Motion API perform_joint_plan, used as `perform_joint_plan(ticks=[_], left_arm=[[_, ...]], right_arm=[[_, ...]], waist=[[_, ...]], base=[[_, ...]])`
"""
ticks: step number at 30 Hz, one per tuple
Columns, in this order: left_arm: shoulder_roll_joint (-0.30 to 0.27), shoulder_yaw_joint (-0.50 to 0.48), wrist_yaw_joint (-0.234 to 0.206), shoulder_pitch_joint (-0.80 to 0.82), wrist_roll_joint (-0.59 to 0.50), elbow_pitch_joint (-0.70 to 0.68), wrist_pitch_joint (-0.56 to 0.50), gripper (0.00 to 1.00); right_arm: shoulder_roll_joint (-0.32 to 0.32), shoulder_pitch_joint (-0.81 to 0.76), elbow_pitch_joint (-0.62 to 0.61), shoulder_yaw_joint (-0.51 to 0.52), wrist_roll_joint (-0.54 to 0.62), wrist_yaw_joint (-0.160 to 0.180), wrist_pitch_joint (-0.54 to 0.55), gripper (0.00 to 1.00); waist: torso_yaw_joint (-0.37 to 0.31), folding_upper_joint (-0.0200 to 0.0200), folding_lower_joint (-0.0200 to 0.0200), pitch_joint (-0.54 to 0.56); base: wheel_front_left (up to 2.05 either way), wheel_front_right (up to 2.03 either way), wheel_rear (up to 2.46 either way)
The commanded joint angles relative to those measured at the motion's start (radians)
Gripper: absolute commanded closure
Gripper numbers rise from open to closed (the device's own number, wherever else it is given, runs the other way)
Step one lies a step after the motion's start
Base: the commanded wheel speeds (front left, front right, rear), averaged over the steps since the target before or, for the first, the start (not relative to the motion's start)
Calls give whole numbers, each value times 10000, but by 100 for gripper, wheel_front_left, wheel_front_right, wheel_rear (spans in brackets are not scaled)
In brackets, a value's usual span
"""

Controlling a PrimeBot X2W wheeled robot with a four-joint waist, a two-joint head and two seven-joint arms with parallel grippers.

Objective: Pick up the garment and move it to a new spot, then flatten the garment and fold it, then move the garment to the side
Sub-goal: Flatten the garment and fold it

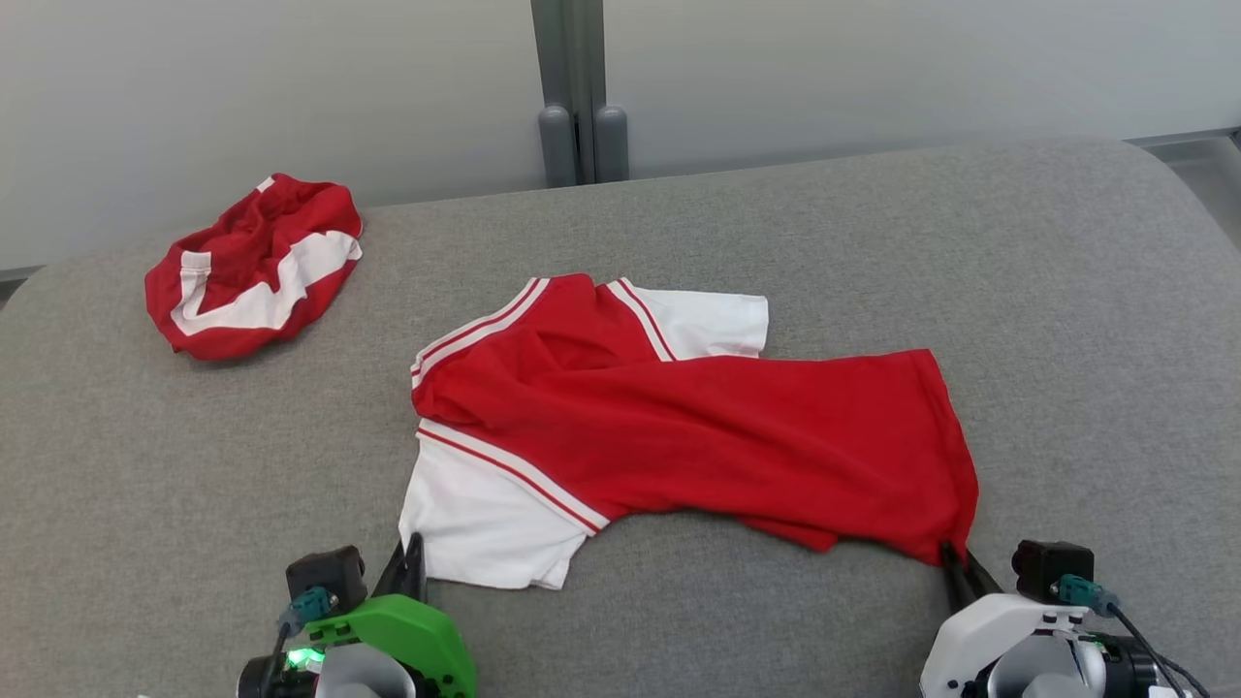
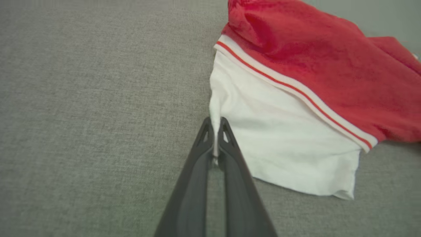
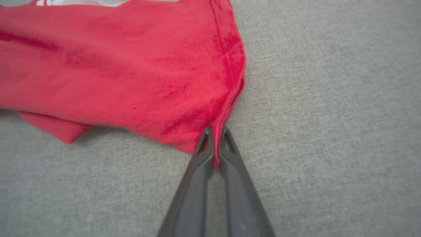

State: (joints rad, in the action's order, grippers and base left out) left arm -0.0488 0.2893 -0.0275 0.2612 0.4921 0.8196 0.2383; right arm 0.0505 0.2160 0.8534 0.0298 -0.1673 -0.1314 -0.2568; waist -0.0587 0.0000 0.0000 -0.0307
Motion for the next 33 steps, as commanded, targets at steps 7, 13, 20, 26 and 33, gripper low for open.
perform_joint_plan(ticks=[7,13,20,26,33], left_arm=[[-33,-354,374,-143,803,-1534,102,100],[-53,-668,469,-7,1419,-4086,-135,100],[-300,-1225,50,140,1990,-8261,-800,100],[-585,-1415,-549,510,1989,-11903,-1679,100],[-1048,-1061,-943,1392,1620,-14612,-3044,100]], right_arm=[[5,201,-1528,-245,-1015,14,-85,100],[57,144,-4040,-363,-1602,14,117,100],[548,-455,-8203,-11,-1921,13,1217,100],[653,-863,-12003,851,-1982,13,2451,100],[706,-724,-15044,1897,-1796,13,3622,100]], waist=[[-130,0,0,415],[-262,0,0,871],[-377,0,0,1385],[-480,0,0,1652],[-498,0,0,1687]], base=[[0,0,0],[0,0,0],[0,0,0],[0,0,0],[0,0,0]])
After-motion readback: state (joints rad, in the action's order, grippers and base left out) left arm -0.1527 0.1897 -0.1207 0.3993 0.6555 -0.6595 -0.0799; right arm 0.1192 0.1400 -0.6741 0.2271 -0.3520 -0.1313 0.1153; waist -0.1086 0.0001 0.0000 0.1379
